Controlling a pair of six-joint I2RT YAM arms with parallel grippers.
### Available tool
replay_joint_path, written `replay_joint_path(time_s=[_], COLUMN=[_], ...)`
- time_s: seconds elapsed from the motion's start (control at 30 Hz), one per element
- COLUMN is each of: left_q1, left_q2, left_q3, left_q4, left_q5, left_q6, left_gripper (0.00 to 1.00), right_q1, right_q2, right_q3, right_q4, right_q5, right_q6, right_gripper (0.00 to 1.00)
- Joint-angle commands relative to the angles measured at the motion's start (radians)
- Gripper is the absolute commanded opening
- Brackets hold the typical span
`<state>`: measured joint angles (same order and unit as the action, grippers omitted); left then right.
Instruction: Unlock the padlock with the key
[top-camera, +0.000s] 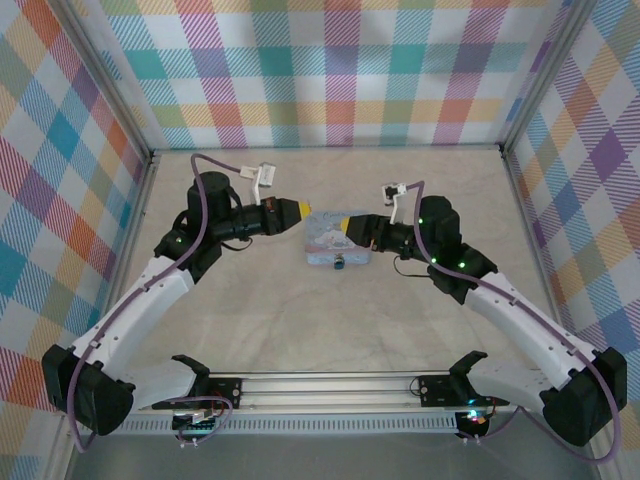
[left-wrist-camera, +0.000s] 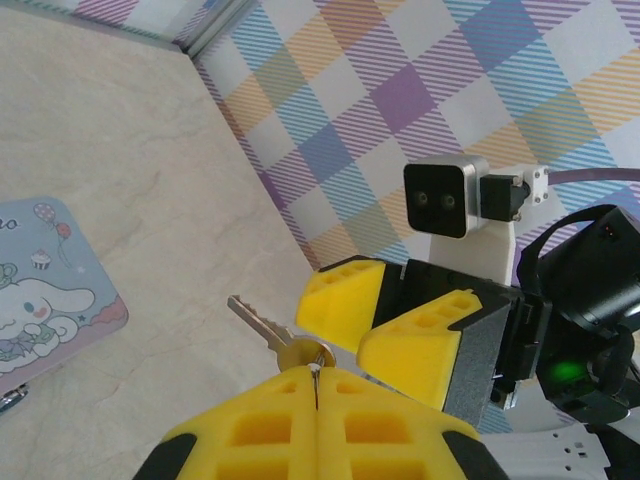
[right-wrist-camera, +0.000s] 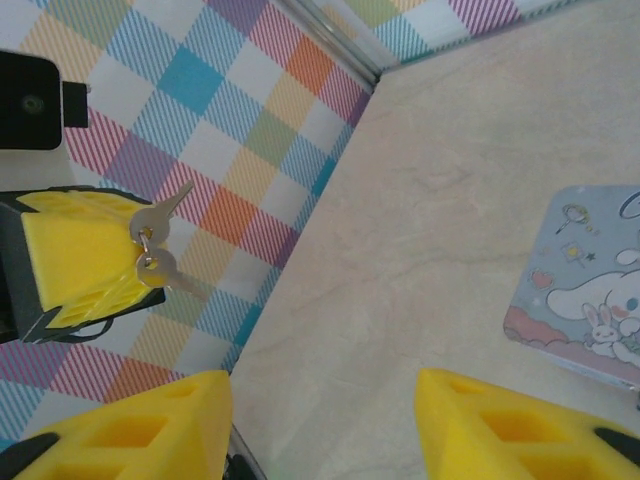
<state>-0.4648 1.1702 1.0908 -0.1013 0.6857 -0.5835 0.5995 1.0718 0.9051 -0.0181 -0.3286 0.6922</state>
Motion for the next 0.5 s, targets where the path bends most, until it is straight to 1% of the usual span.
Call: replay_joint_path(time_s=[0.0, 0.17, 0.37, 0.47], left_q1=[-0.027, -0.044, -0.057, -0.059], left_q2=[0.036, 0.056, 0.050, 0.051], left_q3=[0.039, 0.066, 0.082, 0.084], left_q4=[-0.024, -0.072, -0.111, -0.111], left_q5=[-0.044, -0.083, -0.116, -0.118], left_q6=[-0.010, -0.031, -0.033, -0.041], left_gripper=[0.00, 0.00, 0.00, 0.00], right_q1=[0.014, 0.062, 0.092, 0.112], right_q2=[0.035, 0.068, 0.103, 0.126], right_q3=[0.049, 0.090, 0.128, 0.149], right_q4=[0.019, 0.036, 0.056, 0.053], right_q5=[-0.031, 0.003, 0.005, 0.023], right_q6=[-0.037, -0.138, -0.223, -0.269], right_gripper=[0.47, 0.47, 0.46, 0.49])
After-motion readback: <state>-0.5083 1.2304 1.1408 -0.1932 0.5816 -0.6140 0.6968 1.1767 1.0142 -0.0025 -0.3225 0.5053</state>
